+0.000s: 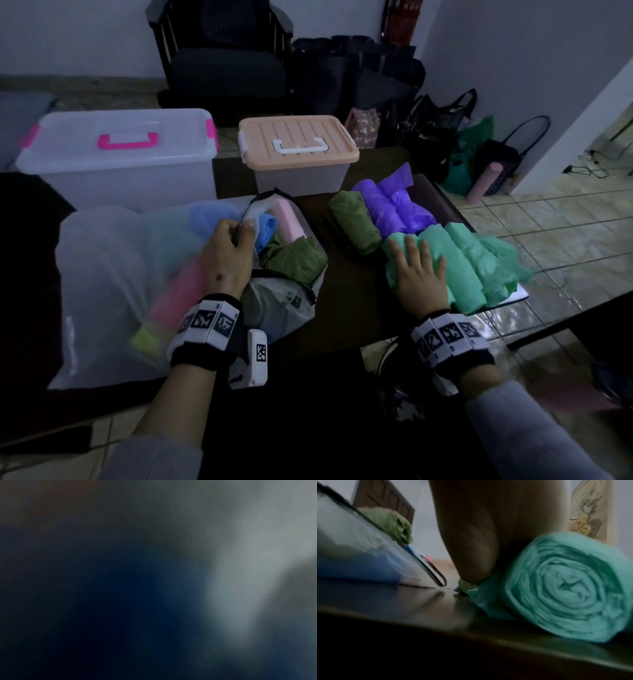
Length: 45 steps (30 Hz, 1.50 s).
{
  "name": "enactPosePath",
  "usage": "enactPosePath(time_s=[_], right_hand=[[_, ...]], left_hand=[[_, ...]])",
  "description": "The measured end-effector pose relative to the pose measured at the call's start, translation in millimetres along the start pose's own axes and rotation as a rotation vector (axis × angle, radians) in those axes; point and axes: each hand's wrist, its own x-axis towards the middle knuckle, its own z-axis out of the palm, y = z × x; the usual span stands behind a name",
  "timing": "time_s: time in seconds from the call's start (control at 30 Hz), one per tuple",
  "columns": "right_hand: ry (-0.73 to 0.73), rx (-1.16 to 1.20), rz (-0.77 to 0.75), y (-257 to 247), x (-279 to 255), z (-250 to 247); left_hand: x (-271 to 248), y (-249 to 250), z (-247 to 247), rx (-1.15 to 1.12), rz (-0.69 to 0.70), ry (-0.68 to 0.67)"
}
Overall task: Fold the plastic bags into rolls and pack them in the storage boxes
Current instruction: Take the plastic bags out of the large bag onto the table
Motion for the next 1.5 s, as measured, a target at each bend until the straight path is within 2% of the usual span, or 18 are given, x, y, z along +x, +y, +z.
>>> enactPosePath(time_s=[0.13,0.23,0.3,0.37,0.4,0.43,0.5,0.6,0.67,0.83,0.97,1.13,1.3,1.43,1.5], right_hand=[[-0.042,0.01,-0.012,2.5,-0.2,-4.9],[-0.034,0.13,-0.028,-9.6,-2.2,-24.2],[0.082,0.246,-0.204,-28.0,-5.2,-45.6],[0.199,0.429,-0.49,-51.5,-10.3,-70.2],[0.209,0.51,-0.614,-63.4,-11.8,-79.8],[0.169,0.564,-0.703,-75.7,-13.8,-89.0],[0.017,0.579,-0.79,-98.1,-16.5,-100.8],[-0.273,0.4,-0.726,-117.2,-11.6,-106.4],[-0.397,0.284,-0.676,-120.0,-7.3,-105.2],[-0.488,0.272,-0.614,-113.2,-0.6,-100.9],[-0.578,0.332,-0.603,-111.0,-3.8,-93.9],[-0.513,0.372,-0.558,-115.4,-3.3,-83.6],[-0.531,0.603,-0.515,-102.9,1.2,-84.1],[-0.452,0.781,-0.373,-85.2,2.1,-71.8],[-0.415,1.025,-0.227,-77.0,-3.0,-66.8]], left_hand=[[0.0,1.0,-0.4,0.02,-0.007,-0.012],[-0.3,1.7,-0.6,0.041,-0.003,-0.015],[-0.3,2.2,-1.2,0.049,-0.004,-0.018],[-0.5,2.5,-1.8,0.047,-0.009,-0.026],[-0.4,2.6,-2.2,0.04,-0.015,-0.032],[-0.1,2.5,-2.3,0.034,-0.021,-0.038],[0.9,2.2,-2.2,0.022,-0.042,-0.056],[4.2,0.0,-3.9,-0.079,-0.101,-0.072],[8.0,-1.8,-6.3,-0.136,-0.139,-0.078],[10.6,-1.0,-6.8,-0.136,-0.158,-0.159],[4.9,10.7,-4.7,-0.069,-0.127,-0.165],[5.6,14.2,-8.3,-0.066,-0.144,-0.166],[10.6,9.2,-11.4,-0.378,-0.3,-0.148],[10.3,11.0,-10.4,-0.568,-0.401,-0.126],[9.1,8.8,-9.9,-0.619,-0.433,-0.101]])
